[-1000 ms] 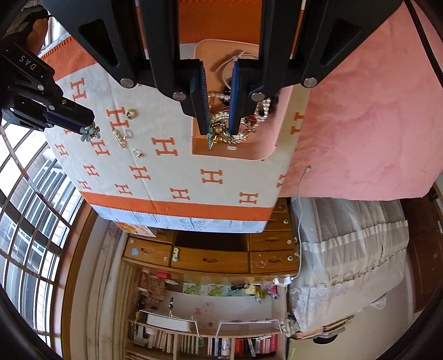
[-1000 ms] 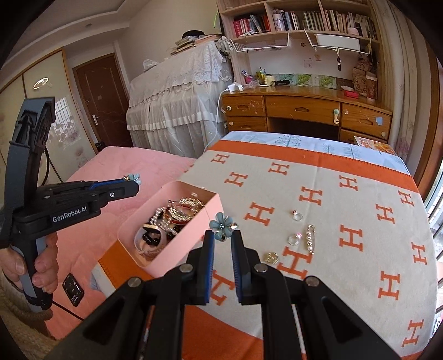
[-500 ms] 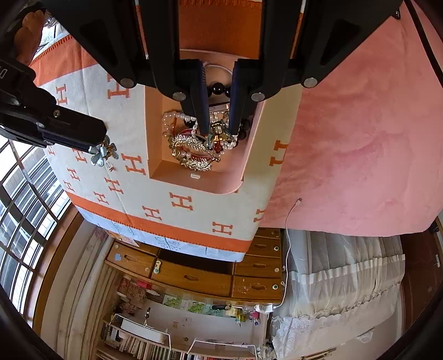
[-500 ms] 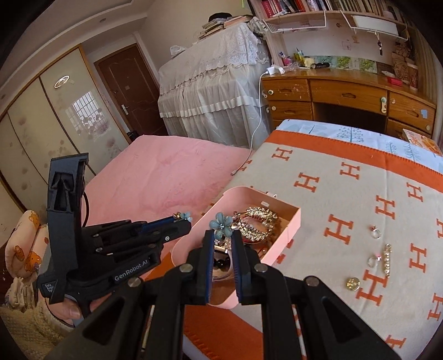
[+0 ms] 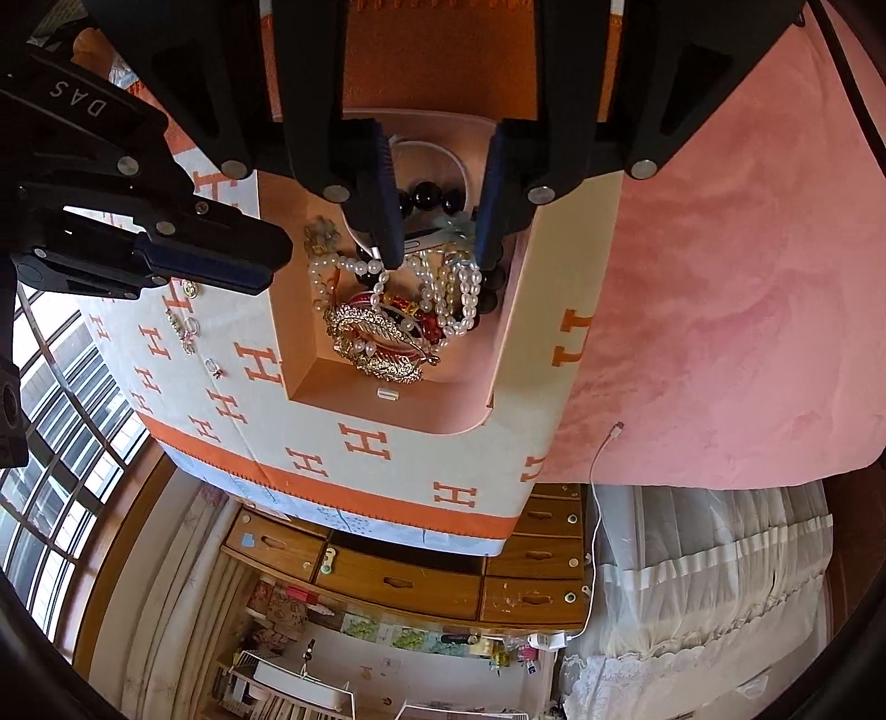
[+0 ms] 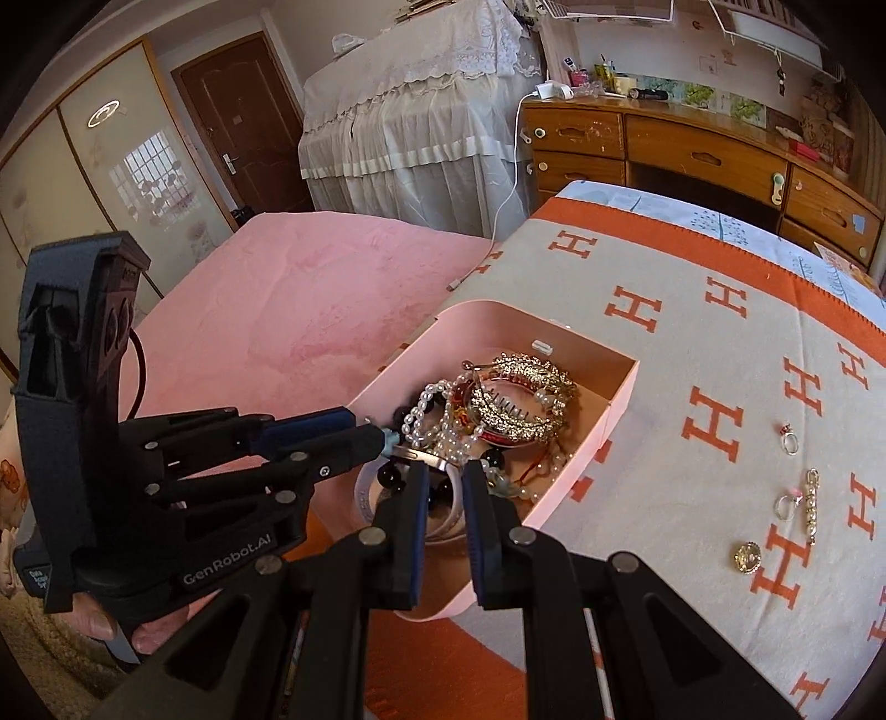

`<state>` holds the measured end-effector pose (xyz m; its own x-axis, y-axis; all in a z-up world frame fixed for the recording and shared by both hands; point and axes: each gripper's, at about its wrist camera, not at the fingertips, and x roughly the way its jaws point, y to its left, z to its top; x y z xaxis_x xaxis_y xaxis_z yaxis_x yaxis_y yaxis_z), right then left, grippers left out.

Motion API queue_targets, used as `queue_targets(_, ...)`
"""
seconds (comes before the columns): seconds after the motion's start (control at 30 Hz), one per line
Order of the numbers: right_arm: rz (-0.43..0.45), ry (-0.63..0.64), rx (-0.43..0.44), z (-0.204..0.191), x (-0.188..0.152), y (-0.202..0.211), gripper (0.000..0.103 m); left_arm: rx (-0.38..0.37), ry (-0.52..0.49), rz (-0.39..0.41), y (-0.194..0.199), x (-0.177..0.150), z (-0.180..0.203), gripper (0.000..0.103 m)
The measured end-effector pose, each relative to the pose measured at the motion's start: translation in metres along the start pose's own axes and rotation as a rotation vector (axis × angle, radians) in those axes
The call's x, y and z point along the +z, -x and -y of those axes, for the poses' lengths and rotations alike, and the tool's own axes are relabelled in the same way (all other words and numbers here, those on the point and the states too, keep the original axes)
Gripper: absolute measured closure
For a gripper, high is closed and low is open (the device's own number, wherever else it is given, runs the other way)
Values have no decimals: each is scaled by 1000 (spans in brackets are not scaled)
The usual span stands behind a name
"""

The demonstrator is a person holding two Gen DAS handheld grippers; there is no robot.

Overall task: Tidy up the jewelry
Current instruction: 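Withdraw both tools from the box toward the pearl safety pin and coin pendant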

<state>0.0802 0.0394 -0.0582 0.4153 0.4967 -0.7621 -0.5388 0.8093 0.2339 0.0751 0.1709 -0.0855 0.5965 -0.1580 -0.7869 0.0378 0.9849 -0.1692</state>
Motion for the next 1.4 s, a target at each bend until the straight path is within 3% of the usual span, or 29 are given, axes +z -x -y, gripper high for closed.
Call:
queue_targets(0.13,-1,-18,-2,4,-5,1,90,0,-6,17,2,0,0,56)
queue_targets(0.47,5,-63,-21,15,-15,8,90,6,-29,21,5,-3,8,47)
queue_targets(0.57,8,-77,-20,18,-16,10,90,15,-34,26,7,-3,11,40)
queue_targets(0.83,22,-91,-9,24,-22,16,90,35,-49,22,9,-7,21,34)
queue_targets(1.4,72,-129,0,46,-36,38,90,50,-88,-1,10,-12,51,31)
